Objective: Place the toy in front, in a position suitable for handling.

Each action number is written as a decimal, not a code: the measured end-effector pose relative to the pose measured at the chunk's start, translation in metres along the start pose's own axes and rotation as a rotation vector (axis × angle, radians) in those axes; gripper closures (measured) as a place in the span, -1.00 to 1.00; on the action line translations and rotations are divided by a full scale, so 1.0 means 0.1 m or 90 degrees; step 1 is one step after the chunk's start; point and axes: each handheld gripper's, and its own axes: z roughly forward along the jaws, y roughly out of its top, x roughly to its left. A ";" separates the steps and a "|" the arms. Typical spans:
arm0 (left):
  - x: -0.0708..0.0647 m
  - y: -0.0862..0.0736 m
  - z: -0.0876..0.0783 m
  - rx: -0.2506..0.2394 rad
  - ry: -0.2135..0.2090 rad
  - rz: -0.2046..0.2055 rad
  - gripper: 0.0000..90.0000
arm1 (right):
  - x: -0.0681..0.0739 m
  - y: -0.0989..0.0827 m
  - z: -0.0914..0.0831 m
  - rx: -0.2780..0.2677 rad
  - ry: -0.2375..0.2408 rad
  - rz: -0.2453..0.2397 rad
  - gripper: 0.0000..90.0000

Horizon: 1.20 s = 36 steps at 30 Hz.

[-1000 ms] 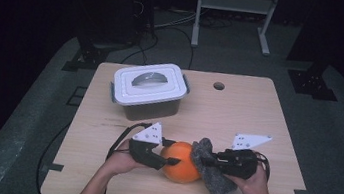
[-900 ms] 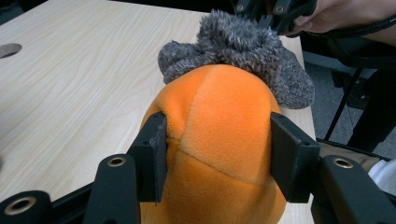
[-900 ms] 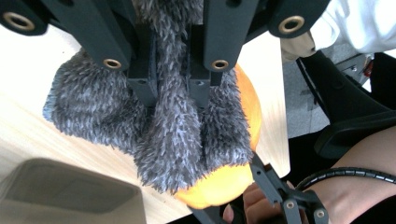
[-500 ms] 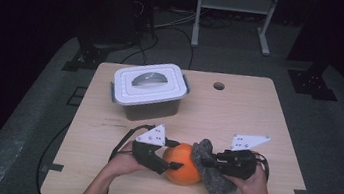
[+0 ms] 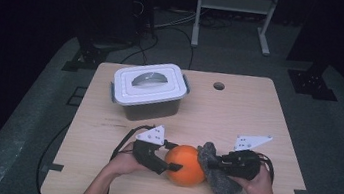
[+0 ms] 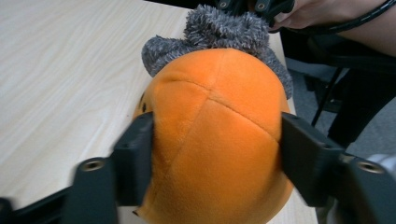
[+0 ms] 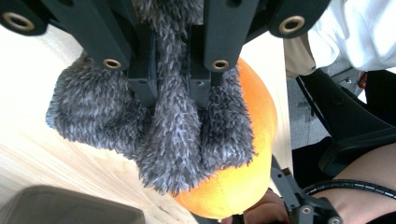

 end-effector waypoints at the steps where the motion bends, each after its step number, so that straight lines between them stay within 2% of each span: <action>1: 0.00 0.01 -0.01 -0.001 0.004 0.000 -0.14 | 0.01 0.01 -0.01 -0.005 -0.003 -0.003 0.72; 3: -0.01 0.04 -0.04 0.002 0.013 -0.001 -0.09 | 0.06 0.07 -0.06 -0.021 -0.013 -0.014 0.72; 5: -0.05 0.07 -0.02 0.016 0.021 0.012 -0.08 | 0.12 0.14 -0.10 -0.055 -0.005 -0.022 0.72; 8: -0.10 0.11 0.02 0.023 0.024 0.026 -0.07 | 0.22 0.23 -0.09 -0.080 0.005 -0.040 0.72; 11: -0.12 0.13 0.01 0.026 0.032 0.034 -0.04 | 0.28 0.27 -0.01 -0.065 0.007 -0.055 0.72; 14: -0.10 0.13 -0.03 0.015 0.039 0.026 -0.02 | 0.23 0.22 0.00 -0.065 0.011 -0.042 0.72; 19: -0.08 0.14 -0.10 0.006 0.051 0.019 -0.01 | 0.11 0.11 0.04 -0.031 -0.009 -0.016 0.72; 23: -0.09 0.15 -0.10 0.003 0.056 0.020 -0.02 | 0.16 0.16 0.02 -0.045 -0.018 -0.029 0.72; 24: -0.10 0.15 -0.07 0.003 0.057 0.019 -0.05 | 0.20 0.20 -0.01 -0.067 -0.013 -0.034 0.72; 25: -0.10 0.15 -0.05 0.011 0.058 0.022 -0.07 | 0.21 0.21 -0.01 -0.070 -0.011 -0.036 0.72; 27: -0.12 0.14 0.02 0.016 0.059 0.024 -0.14 | 0.22 0.22 0.01 -0.063 -0.012 -0.038 0.72; 29: -0.12 0.14 0.03 0.022 0.058 0.023 -0.31 | 0.19 0.18 0.04 -0.053 -0.010 -0.035 0.72; 34: -0.03 0.08 0.02 0.029 0.050 -0.005 -0.74 | 0.11 0.11 0.06 -0.040 -0.001 -0.019 0.72; 36: 0.01 0.03 0.02 0.032 0.039 -0.020 -0.78 | 0.08 0.09 0.05 -0.038 -0.001 -0.011 0.72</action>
